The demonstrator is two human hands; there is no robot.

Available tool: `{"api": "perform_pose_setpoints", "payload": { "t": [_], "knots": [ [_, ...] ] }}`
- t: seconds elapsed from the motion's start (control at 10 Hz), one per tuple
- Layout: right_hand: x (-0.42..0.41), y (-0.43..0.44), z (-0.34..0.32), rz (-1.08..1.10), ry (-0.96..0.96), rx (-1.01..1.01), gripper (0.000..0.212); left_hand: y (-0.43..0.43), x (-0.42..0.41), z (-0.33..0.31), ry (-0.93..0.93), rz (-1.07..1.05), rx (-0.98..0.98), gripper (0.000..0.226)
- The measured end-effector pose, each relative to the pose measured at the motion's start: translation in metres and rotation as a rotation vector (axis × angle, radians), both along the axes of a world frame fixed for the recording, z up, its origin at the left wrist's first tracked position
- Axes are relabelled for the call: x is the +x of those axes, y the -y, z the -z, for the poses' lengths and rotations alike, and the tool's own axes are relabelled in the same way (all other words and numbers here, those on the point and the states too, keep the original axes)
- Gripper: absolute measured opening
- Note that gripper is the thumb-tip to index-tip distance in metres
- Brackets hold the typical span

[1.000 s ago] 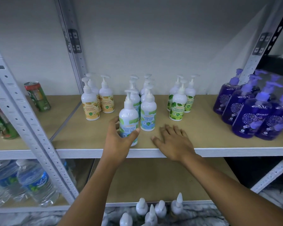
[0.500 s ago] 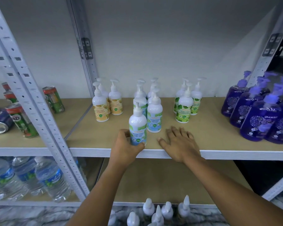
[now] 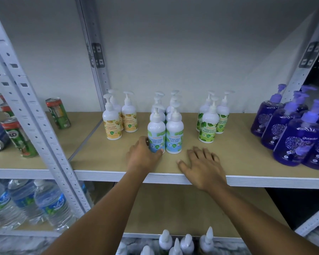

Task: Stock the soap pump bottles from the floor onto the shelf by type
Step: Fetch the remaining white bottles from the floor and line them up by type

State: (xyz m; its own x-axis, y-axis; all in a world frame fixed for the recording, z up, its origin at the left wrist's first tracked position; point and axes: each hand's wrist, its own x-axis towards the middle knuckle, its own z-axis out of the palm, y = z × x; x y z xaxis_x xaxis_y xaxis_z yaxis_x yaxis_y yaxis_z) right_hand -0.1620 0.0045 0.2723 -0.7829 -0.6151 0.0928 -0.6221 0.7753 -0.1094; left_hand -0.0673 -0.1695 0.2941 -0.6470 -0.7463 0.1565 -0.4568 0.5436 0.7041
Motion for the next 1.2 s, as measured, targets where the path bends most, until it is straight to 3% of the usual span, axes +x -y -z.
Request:
{"api": "perform_pose_setpoints", "payload": {
  "t": [0.3,0.6,0.8,0.9,1.0,1.1,1.2],
  "knots": [
    [0.000,0.001,0.002,0.001,-0.013,-0.004,0.072,0.004,-0.010,0.004,0.048,-0.026,-0.023,0.057],
    [0.001,-0.006,-0.002,-0.027,0.010,-0.078,0.066,-0.023,0.009,0.006,0.075,-0.074,-0.055,0.087],
    [0.025,-0.044,0.011,-0.124,0.011,-0.307,0.051,-0.078,0.051,0.019,0.076,-0.055,-0.149,0.060],
    [0.051,-0.074,0.027,-0.120,-0.009,-0.532,0.052,-0.112,0.072,0.031,-0.002,-0.031,-0.141,0.048],
    [0.077,-0.101,0.058,0.003,-0.013,-0.724,0.035,-0.148,0.086,0.051,-0.058,-0.035,-0.015,0.040],
    [0.094,-0.124,0.100,0.118,0.245,-0.743,0.014,-0.180,0.094,0.086,-0.104,-0.040,0.171,0.035],
    [0.103,-0.149,0.144,0.243,0.441,-0.711,0.007,-0.212,0.097,0.130,-0.047,-0.065,0.379,0.025]
  ]
}}
